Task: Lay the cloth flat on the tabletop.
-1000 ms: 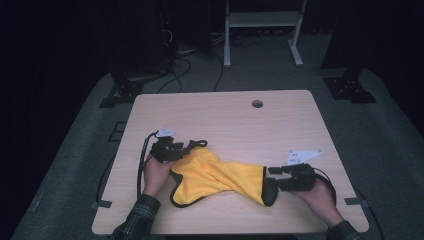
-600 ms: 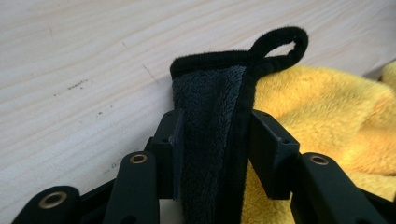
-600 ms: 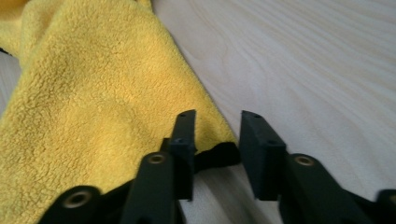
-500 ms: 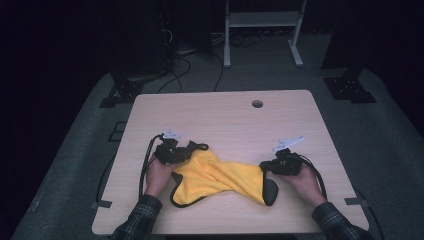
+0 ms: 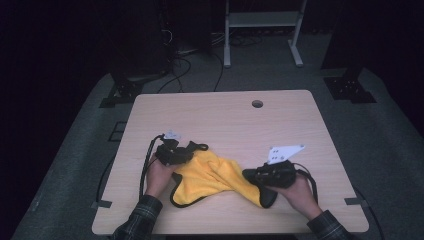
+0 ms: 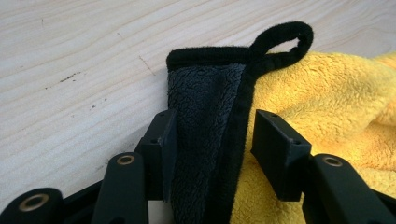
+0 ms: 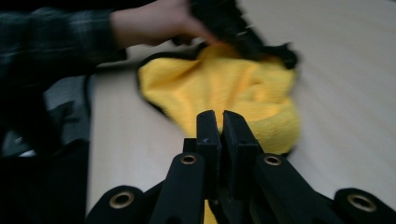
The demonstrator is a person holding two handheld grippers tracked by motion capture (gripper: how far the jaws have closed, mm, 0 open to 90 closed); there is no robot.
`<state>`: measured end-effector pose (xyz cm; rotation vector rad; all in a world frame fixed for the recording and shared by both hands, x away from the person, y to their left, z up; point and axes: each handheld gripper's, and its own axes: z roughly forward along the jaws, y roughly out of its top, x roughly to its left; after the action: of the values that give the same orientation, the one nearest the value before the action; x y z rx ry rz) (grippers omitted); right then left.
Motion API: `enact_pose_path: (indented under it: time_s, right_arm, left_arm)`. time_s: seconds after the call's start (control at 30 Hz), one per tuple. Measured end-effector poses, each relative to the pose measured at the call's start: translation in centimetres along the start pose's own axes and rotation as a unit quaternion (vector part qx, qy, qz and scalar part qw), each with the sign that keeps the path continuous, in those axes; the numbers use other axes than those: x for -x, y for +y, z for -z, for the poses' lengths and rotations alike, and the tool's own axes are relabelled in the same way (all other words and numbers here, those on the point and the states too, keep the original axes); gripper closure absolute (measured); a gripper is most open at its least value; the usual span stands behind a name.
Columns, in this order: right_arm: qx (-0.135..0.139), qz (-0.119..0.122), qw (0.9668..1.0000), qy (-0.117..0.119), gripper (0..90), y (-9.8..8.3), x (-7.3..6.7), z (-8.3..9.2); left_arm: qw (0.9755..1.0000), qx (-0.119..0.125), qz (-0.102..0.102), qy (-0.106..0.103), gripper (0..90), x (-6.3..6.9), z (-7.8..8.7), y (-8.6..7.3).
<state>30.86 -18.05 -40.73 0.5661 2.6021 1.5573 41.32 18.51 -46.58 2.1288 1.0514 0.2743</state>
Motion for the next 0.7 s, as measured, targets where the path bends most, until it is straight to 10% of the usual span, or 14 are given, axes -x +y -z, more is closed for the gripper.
enact_pose_path:
  time_s: [0.17, 0.43, 0.7]
  right_arm:
    - [-0.055, 0.019, 0.9973, 0.045, 84.8, -1.3, -2.5, -2.9]
    - [-0.144, 0.025, 0.9878, 0.054, 83.4, -3.5, -3.1, -6.2]
    - [-0.088, 0.025, 0.9945, 0.051, 59.7, -2.3, -3.2, -4.2]
  left_arm:
    - [1.0000, 0.004, 0.003, -0.003, 47.7, -0.1, 0.0, -0.1]
    - [1.0000, 0.006, 0.003, -0.004, 46.6, -0.1, -0.1, -0.1]
    - [1.0000, 0.006, 0.002, -0.004, 45.2, 0.0, -0.1, -0.1]
